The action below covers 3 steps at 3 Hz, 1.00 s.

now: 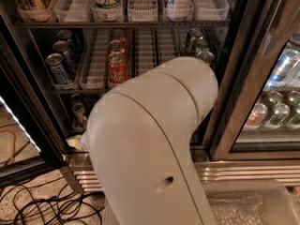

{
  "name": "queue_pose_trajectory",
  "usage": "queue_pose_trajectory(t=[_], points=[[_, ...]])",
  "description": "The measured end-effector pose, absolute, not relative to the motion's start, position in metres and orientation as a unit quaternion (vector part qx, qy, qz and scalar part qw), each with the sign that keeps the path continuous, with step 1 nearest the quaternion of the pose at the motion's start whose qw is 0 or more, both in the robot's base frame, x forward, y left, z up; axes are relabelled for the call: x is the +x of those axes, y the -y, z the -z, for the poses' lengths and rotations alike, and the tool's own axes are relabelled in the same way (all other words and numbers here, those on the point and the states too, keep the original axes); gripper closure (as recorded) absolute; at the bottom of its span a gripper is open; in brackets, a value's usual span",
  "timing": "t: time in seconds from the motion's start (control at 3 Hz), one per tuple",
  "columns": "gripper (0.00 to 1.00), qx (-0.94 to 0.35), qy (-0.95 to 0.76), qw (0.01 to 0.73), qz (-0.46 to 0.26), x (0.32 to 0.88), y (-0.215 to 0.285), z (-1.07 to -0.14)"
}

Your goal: Pick redbull can from bottom shelf of fridge

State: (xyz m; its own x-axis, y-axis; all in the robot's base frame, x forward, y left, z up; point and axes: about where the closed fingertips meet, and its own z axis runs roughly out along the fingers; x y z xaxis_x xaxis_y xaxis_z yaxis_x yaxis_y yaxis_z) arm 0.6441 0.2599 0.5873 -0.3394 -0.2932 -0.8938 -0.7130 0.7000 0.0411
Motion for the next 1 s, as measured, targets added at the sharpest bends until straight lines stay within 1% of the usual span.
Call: queue_pose_trajectory(t=[0.33,0.67,1.0], points=[[0.24,-0.316,-0.786,0.489,-0.207,0.653,-0.256,-0.590],[0.32,-0.312,-0.783,0.498,-0.203,0.660,-0.259,-0.595],[0.38,-0.304,-0.779,0.504,-0.216,0.669,-0.274,-0.600]])
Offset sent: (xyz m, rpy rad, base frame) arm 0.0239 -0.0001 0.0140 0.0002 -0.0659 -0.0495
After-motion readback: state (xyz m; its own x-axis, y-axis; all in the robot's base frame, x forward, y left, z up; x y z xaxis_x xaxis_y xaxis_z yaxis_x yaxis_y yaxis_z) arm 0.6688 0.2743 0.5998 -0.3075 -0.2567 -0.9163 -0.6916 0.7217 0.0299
